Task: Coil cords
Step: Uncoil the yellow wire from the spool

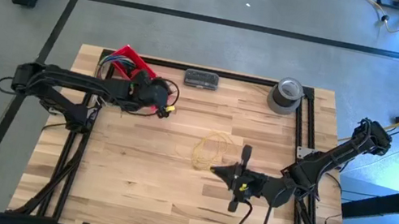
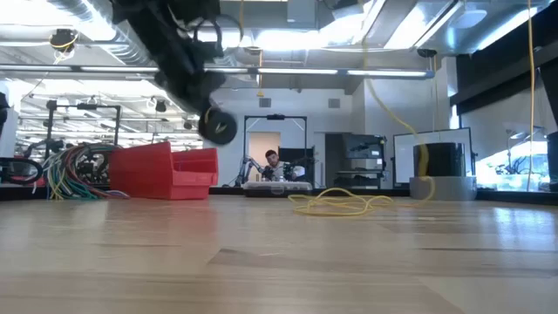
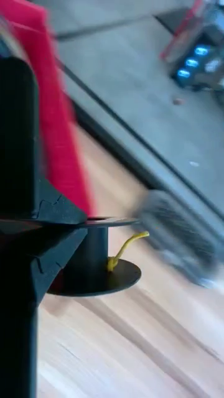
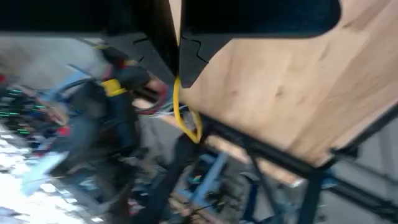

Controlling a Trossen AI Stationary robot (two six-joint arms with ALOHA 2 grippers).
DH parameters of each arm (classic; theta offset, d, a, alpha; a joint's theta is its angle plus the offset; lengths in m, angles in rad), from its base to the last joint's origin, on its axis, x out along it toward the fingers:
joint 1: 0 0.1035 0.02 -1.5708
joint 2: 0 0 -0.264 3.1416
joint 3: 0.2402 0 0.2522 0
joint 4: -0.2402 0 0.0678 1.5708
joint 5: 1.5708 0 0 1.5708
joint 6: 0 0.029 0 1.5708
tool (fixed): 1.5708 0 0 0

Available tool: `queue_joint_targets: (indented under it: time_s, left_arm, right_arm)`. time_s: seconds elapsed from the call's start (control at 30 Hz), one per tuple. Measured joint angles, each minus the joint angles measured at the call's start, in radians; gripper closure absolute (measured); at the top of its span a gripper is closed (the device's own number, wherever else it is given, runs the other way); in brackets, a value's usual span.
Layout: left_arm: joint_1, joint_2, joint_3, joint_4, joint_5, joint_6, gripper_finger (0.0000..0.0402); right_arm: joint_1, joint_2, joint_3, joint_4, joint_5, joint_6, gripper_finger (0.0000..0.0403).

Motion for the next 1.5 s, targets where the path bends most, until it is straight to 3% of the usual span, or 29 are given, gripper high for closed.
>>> queue_joint_targets:
  time_s: [0.13, 0.27, 0.43, 0.63, 0.77, 0.9, 1.07, 1.2, 1.37, 1.5]
  left_arm:
    - [0.02, -0.084, 0.0, 0.134, 0.011, 0.082, 0.0396]
    - [0.015, -0.158, 0.001, 0.213, 0.026, 0.135, 0.0396]
    - [-0.005, -0.223, 0.001, 0.242, 0.118, 0.161, 0.0396]
    - [-0.034, -0.245, 0.001, 0.245, 0.131, 0.195, 0.0396]
    - [-0.048, -0.245, 0.001, 0.243, 0.146, 0.209, 0.0396]
    - [-0.061, -0.25, 0.001, 0.244, 0.232, 0.238, 0.0396]
    - [-0.082, -0.25, 0.001, 0.264, 0.336, 0.251, 0.0396]
    - [-0.11, -0.249, 0.001, 0.295, 0.377, 0.291, 0.0396]
    - [-0.149, -0.249, 0.001, 0.363, 0.458, 0.323, 0.0396]
    - [-0.179, -0.249, 0.001, 0.415, 0.483, 0.328, 0.0396]
  right_arm:
    - [-0.005, 0.012, 0.0, -0.063, -0.089, 0.063, 0.0395]
    - [-0.021, 0.038, 0.0, -0.1, -0.077, 0.195, 0.0389]
    - [-0.075, 0.042, 0.0, -0.213, -0.064, 0.347, 0.0326]
    - [-0.134, 0.042, 0.0, -0.441, -0.064, 0.476, 0.0245]
    - [-0.175, 0.042, 0.0, -0.56, -0.064, 0.547, 0.0224]
    - [-0.221, 0.042, -0.001, -0.607, -0.06, 0.578, 0.022]
    - [-0.288, 0.065, -0.005, -0.477, -0.064, 0.515, 0.022]
    - [-0.338, 0.102, -0.07, -0.231, -0.089, 0.367, 0.022]
    - [-0.412, 0.168, -0.17, 0.199, -0.226, 0.223, 0.022]
    - [-0.454, 0.253, -0.199, 0.438, -0.359, 0.21, 0.022]
